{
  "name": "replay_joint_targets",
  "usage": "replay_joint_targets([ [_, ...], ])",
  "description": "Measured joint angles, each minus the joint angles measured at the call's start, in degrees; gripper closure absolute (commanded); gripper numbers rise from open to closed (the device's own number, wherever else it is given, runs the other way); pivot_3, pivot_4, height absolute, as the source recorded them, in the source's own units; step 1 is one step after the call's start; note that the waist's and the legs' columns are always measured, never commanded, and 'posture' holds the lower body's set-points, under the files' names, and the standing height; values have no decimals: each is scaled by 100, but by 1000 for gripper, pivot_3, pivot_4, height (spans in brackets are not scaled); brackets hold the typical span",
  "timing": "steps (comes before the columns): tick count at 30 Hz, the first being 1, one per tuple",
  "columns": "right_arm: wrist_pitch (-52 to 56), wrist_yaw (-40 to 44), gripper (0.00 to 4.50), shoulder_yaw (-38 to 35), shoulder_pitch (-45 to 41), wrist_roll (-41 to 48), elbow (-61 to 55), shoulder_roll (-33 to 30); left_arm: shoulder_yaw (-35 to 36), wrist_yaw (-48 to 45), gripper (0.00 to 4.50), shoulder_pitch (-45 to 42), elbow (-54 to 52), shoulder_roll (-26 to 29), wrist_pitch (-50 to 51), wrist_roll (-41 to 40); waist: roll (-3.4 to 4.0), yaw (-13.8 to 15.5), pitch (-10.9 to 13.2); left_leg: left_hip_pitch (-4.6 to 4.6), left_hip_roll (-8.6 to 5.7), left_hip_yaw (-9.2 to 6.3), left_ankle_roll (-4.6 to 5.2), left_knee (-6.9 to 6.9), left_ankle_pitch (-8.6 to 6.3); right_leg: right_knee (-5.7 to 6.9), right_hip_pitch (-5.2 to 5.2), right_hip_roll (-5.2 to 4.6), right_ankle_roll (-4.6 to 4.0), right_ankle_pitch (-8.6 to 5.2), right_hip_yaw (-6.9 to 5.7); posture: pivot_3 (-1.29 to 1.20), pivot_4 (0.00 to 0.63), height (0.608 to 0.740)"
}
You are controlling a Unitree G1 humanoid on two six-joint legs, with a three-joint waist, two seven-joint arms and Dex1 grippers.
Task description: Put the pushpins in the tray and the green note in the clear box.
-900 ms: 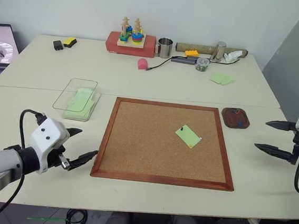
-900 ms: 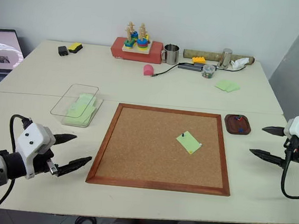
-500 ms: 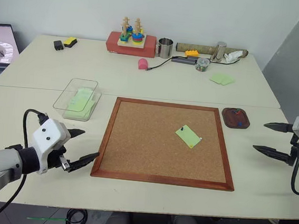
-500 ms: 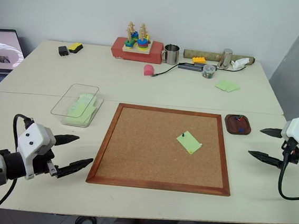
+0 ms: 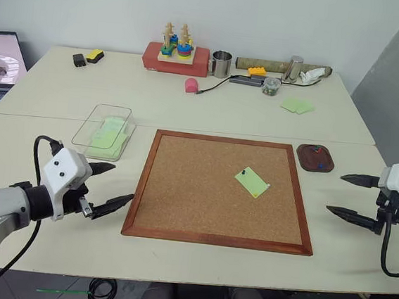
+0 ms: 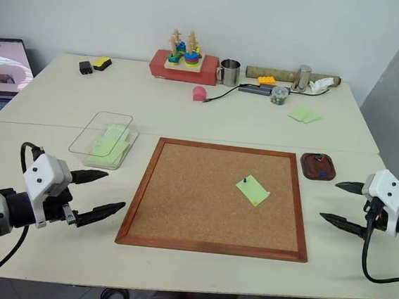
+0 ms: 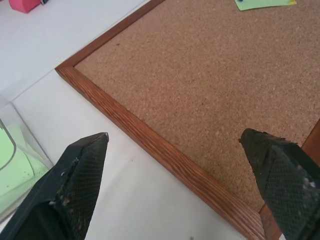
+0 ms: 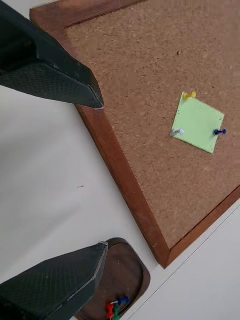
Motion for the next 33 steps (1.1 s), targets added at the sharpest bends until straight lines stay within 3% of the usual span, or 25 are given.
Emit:
replay_joint_targets([
  [11, 656, -177, 20, -605, 1114, 132, -1040, 150, -266, -347, 0, -70, 92, 236, 51, 25, -2, 63, 0, -1, 0, 3, 0, 2, 0, -3, 0, -1, -6, -4, 1, 0, 150, 740],
  [20, 634, -294, 20, -860, 1349, 92, -1034, 282, -677, -384, 0, -584, 203, 242, 26, 145, -3, 63, 1, 0, 0, 6, 0, 5, 0, -2, 1, 1, -7, -4, 5, 0, 150, 740],
  [26, 634, -304, 0, -868, 1270, 73, -1024, 281, -1053, -429, 963, -866, 316, 230, -2, 228, -3, 72, 1, 1, -1, 3, 0, 4, 0, -1, 3, 1, 4, 1, 1, 0, 150, 740],
  [33, 635, -526, 0, -825, 1076, 76, -1226, 416, -2073, -448, 2221, -1961, 414, -176, -107, 396, -4, 87, 1, -6, -6, 3, 0, 10, 0, -4, 3, 0, 20, 11, 4, 0, 150, 740],
])
